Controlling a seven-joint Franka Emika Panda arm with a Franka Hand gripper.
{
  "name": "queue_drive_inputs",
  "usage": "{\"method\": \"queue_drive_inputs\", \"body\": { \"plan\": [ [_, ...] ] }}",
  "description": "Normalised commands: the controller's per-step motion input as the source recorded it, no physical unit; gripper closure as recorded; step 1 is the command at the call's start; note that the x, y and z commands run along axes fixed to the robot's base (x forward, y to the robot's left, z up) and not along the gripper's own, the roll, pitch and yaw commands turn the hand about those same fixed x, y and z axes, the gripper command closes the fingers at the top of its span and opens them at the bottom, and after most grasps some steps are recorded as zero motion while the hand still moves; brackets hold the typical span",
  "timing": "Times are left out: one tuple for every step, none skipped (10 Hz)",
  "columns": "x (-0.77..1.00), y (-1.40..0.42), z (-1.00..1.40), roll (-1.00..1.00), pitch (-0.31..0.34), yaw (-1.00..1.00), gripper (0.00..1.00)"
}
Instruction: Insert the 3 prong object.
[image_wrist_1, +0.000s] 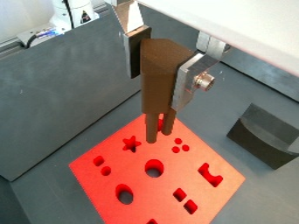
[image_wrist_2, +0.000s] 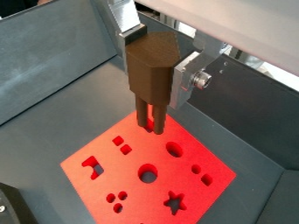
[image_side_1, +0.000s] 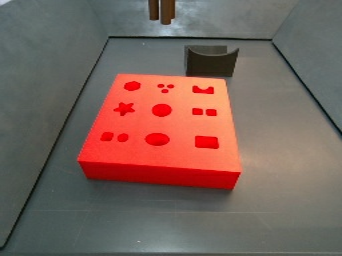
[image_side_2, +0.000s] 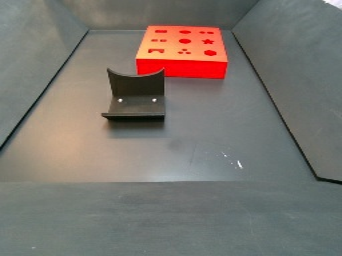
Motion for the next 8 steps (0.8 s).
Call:
{"method": "queue_drive_inputs", "body": {
  "plan": [
    [0.00,0.00,-0.09,0.00,0.000,-0.07,1.00],
    [0.00,0.09,-0.19,0.08,0.000,-0.83,1.00],
    [0.00,0.00,-0.19,0.09,0.000,-1.00,1.00],
    [0.00,0.00,-0.15,0.07,-0.003,-1.00,1.00],
    [0.00,0.00,-0.14,0.06,-0.010,-1.00,1.00],
    [0.00,0.00,-0.15,0.05,-0.011,-1.00,1.00],
    [0.19,0.11,-0.22,0.02,-0.004,-0.94,1.00],
    [0.44,0.37,-0.39,0.00,0.000,-0.64,1.00]
  ]
}}
